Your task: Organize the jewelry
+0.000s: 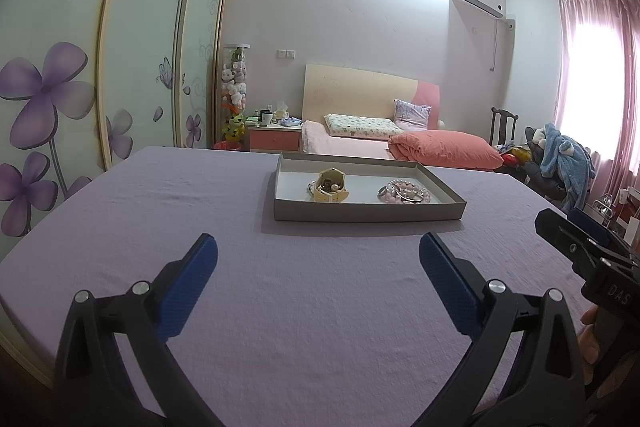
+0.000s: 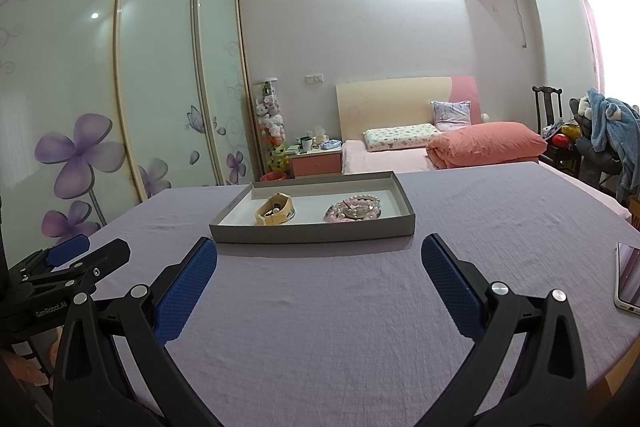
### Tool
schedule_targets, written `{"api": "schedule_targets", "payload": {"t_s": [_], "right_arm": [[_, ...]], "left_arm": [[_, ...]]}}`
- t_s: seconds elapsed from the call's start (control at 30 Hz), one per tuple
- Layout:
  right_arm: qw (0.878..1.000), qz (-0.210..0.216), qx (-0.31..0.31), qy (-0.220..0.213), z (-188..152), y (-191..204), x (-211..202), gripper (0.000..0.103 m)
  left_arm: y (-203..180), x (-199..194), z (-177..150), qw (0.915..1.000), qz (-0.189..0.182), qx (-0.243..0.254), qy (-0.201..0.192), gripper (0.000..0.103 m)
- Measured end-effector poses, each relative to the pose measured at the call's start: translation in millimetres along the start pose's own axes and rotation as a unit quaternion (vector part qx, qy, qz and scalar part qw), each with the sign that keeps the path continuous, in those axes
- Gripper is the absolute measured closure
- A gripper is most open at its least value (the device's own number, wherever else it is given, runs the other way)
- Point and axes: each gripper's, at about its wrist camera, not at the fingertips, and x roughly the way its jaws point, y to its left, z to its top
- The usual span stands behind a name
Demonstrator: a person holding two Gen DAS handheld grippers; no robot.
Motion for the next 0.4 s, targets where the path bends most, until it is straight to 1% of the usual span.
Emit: {"api": "schedule_targets", "payload": {"t_s": [0.17, 0.4], "right_arm": [[1.0, 0.0, 0.0, 0.0, -0.1, 0.4, 0.2, 0.002], [1.0, 0.0, 0.0, -0.001, 1.0, -0.9, -1.2, 0.002]], "left_arm": [[-2.2, -2.7, -0.1, 1.0, 0.003, 0.005, -0.005, 0.004], [-0.2, -4.7, 0.4, 1.0, 0.001, -0.004, -0.002, 0.004]]}}
